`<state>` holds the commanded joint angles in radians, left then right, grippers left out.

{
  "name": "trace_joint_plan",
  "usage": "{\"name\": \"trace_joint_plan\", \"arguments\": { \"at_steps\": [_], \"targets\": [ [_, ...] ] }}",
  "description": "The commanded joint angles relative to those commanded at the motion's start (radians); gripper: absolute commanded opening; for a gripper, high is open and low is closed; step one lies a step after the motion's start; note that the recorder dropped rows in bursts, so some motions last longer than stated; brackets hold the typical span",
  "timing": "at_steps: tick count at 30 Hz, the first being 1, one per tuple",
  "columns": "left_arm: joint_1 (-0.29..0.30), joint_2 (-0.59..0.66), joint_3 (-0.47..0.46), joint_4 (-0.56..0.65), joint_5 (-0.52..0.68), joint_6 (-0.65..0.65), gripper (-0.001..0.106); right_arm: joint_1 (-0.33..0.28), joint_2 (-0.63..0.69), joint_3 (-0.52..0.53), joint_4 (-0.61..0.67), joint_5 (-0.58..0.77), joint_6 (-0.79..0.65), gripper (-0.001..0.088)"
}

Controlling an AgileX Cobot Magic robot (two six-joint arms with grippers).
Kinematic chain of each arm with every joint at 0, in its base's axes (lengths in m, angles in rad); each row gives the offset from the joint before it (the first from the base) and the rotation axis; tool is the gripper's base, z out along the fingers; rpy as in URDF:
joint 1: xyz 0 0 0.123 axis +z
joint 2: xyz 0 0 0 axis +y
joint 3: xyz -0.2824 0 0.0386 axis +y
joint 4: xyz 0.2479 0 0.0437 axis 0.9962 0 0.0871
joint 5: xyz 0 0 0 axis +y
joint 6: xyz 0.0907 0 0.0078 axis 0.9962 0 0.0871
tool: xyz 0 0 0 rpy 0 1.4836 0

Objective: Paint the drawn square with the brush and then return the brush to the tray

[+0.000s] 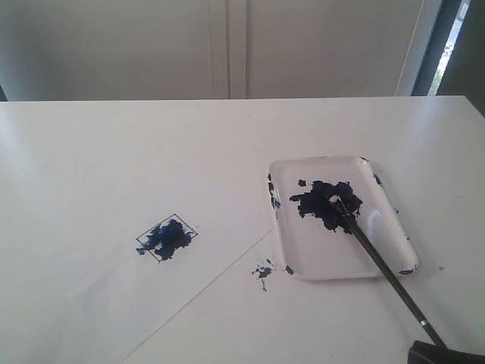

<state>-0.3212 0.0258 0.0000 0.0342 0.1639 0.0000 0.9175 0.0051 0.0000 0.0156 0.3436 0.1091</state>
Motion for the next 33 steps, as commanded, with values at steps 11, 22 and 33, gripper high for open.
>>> {"name": "trace_joint_plan", "arguments": {
  "at_steps": [11,22,33],
  "targets": [
    [0.000,0.000,0.000,0.001,0.000,0.000,0.048,0.000,0.000,0.000,-0.002,0.000,-0.019,0.0000],
    [0.000,0.000,0.000,0.001,0.000,0.000,0.048,0.000,0.000,0.000,-0.002,0.000,-0.021,0.0000],
    [0.000,0.000,0.000,0.001,0.000,0.000,0.048,0.000,0.000,0.000,-0.002,0.000,-0.021,0.0000]
  ]
}}
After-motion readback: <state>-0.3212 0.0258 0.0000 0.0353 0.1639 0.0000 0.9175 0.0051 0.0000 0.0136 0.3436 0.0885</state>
